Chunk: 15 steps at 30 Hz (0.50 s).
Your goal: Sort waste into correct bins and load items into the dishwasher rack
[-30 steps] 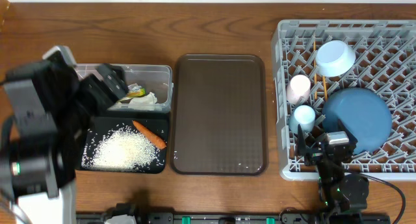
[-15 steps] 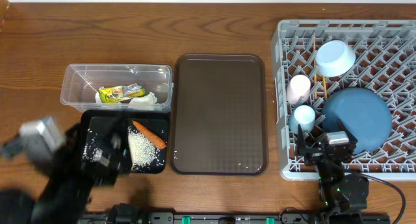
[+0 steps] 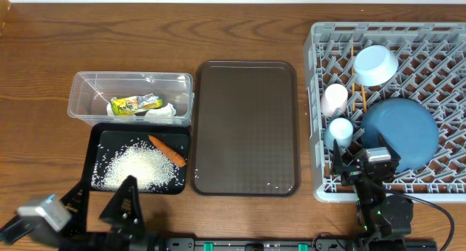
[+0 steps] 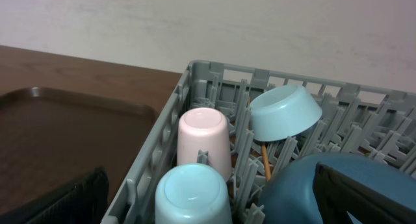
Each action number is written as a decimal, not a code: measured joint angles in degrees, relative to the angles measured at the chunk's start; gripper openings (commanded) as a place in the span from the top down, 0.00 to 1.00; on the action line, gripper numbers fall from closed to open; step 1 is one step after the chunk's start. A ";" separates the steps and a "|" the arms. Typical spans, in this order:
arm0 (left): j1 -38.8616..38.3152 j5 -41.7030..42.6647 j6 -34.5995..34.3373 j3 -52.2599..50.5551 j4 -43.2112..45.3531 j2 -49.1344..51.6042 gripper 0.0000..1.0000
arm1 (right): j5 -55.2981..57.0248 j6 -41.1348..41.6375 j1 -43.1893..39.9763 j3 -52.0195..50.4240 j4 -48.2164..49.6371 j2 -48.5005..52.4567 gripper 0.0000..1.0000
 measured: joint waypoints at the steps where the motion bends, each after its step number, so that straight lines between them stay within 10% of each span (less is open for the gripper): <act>1: 0.00 -0.13 0.02 -2.75 1.92 -1.01 0.02 | 0.00 0.00 0.00 0.00 -0.04 0.00 0.01; 15: 0.00 -0.66 0.02 -32.81 27.69 -13.92 0.02 | 0.00 0.00 0.00 0.00 -0.02 0.00 0.01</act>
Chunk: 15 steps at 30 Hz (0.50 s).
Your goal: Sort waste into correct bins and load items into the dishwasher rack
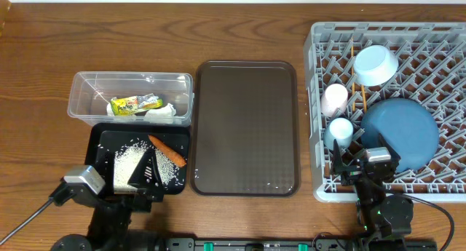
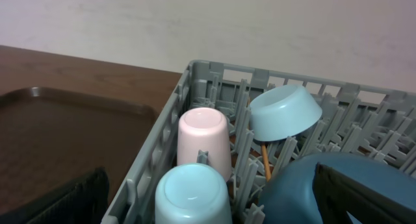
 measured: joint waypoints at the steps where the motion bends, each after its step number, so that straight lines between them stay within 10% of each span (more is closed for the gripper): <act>1: 0.00 -0.02 0.00 -1.51 2.03 -0.87 0.02 | 0.00 0.00 0.00 0.00 0.00 0.00 0.01; 15: 0.00 -0.04 -0.28 -15.67 27.08 -6.36 0.02 | 0.00 0.00 0.00 0.00 0.00 0.00 0.01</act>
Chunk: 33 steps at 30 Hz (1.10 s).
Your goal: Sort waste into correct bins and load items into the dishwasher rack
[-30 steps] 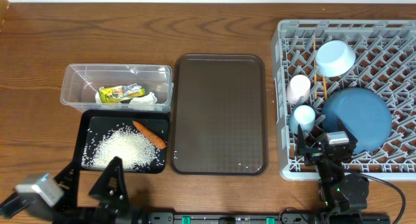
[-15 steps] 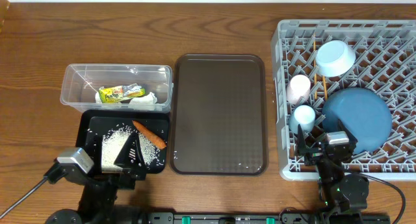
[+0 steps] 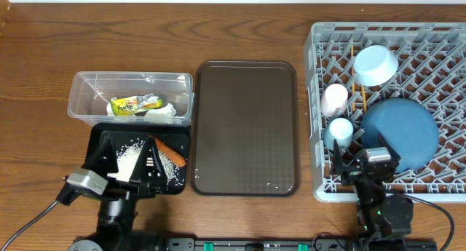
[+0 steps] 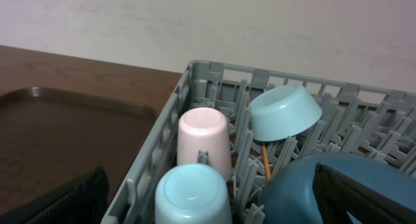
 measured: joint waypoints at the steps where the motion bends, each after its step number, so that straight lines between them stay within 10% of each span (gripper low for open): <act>1: 0.00 0.00 0.00 -0.76 1.31 -0.02 0.02 | 0.00 0.00 0.00 0.00 0.00 0.00 0.01; 33: 0.00 -0.63 -0.02 -24.35 19.98 -0.04 0.02 | 0.00 0.00 0.00 0.00 0.00 0.00 0.01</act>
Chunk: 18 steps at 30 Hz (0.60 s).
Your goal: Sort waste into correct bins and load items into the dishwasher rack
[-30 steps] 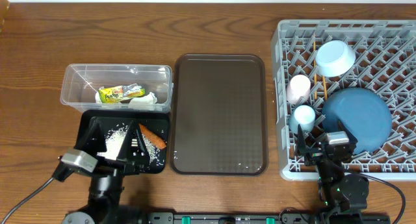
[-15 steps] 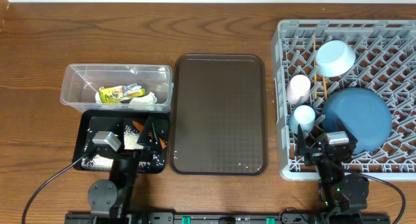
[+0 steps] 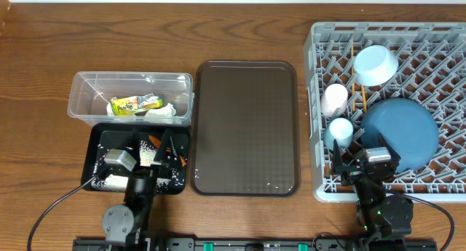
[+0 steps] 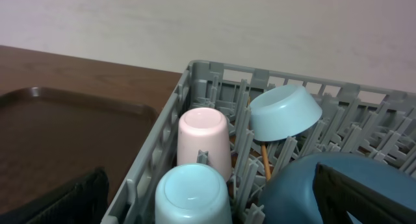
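At the right stands the grey dishwasher rack [image 3: 317,98] with a pink cup [image 3: 335,98], a light blue cup [image 3: 340,129], a pale blue bowl [image 3: 375,64] and a dark blue plate [image 3: 404,131]. My right gripper [image 3: 362,158] hovers open over the rack's front left; in the wrist view this gripper [image 4: 208,175] straddles the light blue cup [image 4: 193,195] without touching it. My left gripper [image 3: 159,148] is open over the black tray [image 3: 98,145], which holds rice [image 3: 116,180] and a carrot [image 3: 152,140], mostly covered by the fingers.
A clear bin [image 3: 80,91] behind the black tray holds a yellow-green wrapper [image 3: 135,104] and crumpled white paper [image 3: 164,111]. A bare brown serving tray [image 3: 246,127] lies in the middle. Orange chopsticks [image 3: 354,91] stand in the rack beside the pink cup.
My left gripper has moved right and farther back over the black tray, from above the rice to above the carrot. The right arm and the rack's contents have not moved.
My left gripper was first off the black tray's front-left corner, open. Then it stood over the tray's front edge, then over the rice, and now over the carrot at the tray's right side. The right gripper stayed open over the light blue cup throughout.
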Each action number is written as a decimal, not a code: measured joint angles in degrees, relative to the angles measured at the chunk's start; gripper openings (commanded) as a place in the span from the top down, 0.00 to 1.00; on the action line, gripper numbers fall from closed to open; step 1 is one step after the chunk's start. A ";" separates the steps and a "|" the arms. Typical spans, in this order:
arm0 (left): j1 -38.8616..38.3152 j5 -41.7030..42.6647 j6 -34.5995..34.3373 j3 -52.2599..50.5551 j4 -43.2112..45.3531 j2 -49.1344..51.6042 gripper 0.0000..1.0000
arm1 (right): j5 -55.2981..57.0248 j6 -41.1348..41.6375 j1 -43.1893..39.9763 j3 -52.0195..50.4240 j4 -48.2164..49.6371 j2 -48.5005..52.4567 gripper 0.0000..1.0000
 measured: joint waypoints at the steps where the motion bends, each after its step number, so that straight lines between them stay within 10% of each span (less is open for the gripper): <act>1: 0.00 -0.20 0.02 -0.02 1.03 0.00 0.02 | 0.00 0.00 0.00 0.00 0.00 0.00 0.01; 18: 0.00 -4.59 4.37 -0.33 -15.91 0.00 0.02 | 0.00 0.00 0.00 0.00 0.02 0.00 0.01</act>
